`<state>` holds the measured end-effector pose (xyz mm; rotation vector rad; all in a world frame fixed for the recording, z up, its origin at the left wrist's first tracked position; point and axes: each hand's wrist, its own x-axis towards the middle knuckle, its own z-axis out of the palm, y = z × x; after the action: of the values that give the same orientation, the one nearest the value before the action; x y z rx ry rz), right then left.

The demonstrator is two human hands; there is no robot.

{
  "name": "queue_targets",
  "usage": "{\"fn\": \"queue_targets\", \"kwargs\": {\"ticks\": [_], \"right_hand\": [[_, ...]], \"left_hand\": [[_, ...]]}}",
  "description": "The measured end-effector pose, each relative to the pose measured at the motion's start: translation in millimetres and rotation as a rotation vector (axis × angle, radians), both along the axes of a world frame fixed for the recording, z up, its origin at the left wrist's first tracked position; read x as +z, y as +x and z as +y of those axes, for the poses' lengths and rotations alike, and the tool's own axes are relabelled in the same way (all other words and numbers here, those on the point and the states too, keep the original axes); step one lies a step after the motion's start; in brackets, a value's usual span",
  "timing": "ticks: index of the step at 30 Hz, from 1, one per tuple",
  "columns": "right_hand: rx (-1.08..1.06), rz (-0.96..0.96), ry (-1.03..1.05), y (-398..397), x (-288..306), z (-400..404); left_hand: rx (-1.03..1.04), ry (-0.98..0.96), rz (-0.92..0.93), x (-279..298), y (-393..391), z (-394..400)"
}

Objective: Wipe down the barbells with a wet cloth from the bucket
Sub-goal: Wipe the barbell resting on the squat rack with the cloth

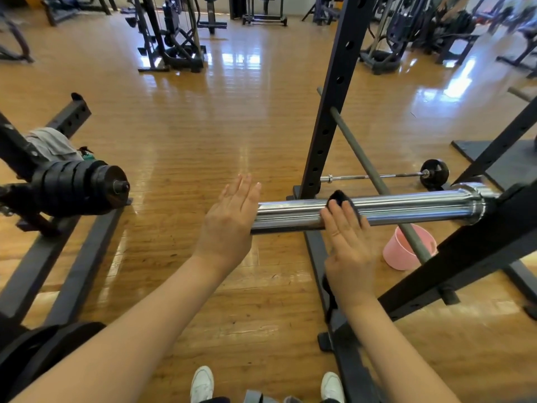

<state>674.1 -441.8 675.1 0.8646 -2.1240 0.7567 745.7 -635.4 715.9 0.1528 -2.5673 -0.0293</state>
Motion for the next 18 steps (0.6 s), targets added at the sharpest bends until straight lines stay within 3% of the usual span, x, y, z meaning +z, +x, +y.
{"fn": "queue_targets", "kwargs": {"ticks": [5, 11, 13, 18], "right_hand": [[-0.253, -0.237, -0.274, 7, 10, -27], [0.038, 0.005, -0.015, 23, 2, -45], [0.011, 0.038, 0.007, 6, 1, -21], [-0.219, -0.112, -0.144, -13, -1, 0]], "left_hand": [[-0.036, -0.045, -0.002, 2, 1, -2], [-0.052, -0.029, -0.028, 3, 3, -2], [-0.059, -0.024, -0.037, 4, 3, -3], [-0.075, -0.03, -0.103, 7, 8, -5]]}}
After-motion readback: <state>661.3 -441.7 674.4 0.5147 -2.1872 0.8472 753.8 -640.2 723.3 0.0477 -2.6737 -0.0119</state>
